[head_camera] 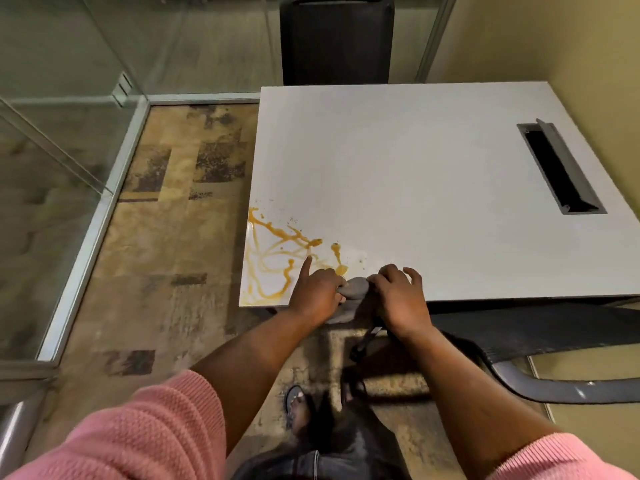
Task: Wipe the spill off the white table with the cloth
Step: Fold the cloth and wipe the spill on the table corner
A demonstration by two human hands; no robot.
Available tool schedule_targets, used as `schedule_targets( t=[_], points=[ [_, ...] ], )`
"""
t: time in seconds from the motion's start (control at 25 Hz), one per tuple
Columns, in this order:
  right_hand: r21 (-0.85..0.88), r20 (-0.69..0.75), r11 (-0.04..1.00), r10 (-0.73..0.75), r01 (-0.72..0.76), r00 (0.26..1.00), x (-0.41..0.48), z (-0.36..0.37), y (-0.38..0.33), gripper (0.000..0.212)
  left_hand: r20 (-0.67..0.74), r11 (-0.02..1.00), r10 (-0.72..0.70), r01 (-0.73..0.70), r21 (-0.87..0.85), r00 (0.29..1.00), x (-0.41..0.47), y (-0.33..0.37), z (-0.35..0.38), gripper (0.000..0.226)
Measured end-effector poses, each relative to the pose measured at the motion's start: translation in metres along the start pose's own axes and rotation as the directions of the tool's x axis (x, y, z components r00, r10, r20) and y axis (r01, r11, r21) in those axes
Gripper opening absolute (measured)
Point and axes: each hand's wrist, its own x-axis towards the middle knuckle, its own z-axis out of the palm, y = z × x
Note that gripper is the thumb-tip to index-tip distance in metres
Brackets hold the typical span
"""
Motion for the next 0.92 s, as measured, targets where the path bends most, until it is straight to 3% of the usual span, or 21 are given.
schedule_targets(
  t=[0.24, 0.4, 0.52, 0.6, 0.68, 0.8, 0.92],
  points=[
    [0.016, 0.094, 0.998, 0.061, -0.063, 0.994, 0.04, 0.035, 0.03, 0.045, 0.0, 0.995, -0.093, 0.093, 0.036, 0.996, 0.048, -0.002, 0.033, 0.027],
    [0.069, 0.081, 0.993, 0.088, -0.093, 0.993, 0.075, 0.058, 0.038, 0.043, -0.109, 0.988, -0.154, 0.153, -0.022, 0.982, 0.077, -0.016, 0.05, 0.028],
    [0.146, 0.068, 0.985, 0.086, -0.095, 0.994, 0.085, 0.075, 0.027, 0.054, -0.148, 0.978, -0.205, 0.198, -0.065, 0.967, 0.08, -0.024, 0.059, 0.037],
    [0.161, 0.083, 0.985, 0.045, -0.058, 0.996, 0.079, 0.088, 0.016, 0.058, -0.151, 0.986, -0.167, 0.165, -0.027, 0.974, 0.074, -0.024, 0.07, 0.044],
    [0.167, 0.142, 0.986, -0.01, -0.014, 0.99, 0.066, 0.106, 0.01, 0.06, -0.113, 0.992, -0.129, 0.128, -0.018, 0.985, 0.064, -0.024, 0.085, 0.049],
    [0.121, 0.308, 0.993, -0.029, -0.009, 0.951, 0.052, 0.134, 0.013, 0.066, 0.055, 0.985, -0.169, 0.168, 0.025, 0.984, 0.051, -0.031, 0.114, 0.06],
    [0.03, 0.35, 0.999, -0.029, 0.019, 0.936, 0.056, 0.149, 0.015, 0.069, 0.106, 0.976, -0.201, 0.189, 0.113, 0.974, 0.052, -0.041, 0.13, 0.064]
  ],
)
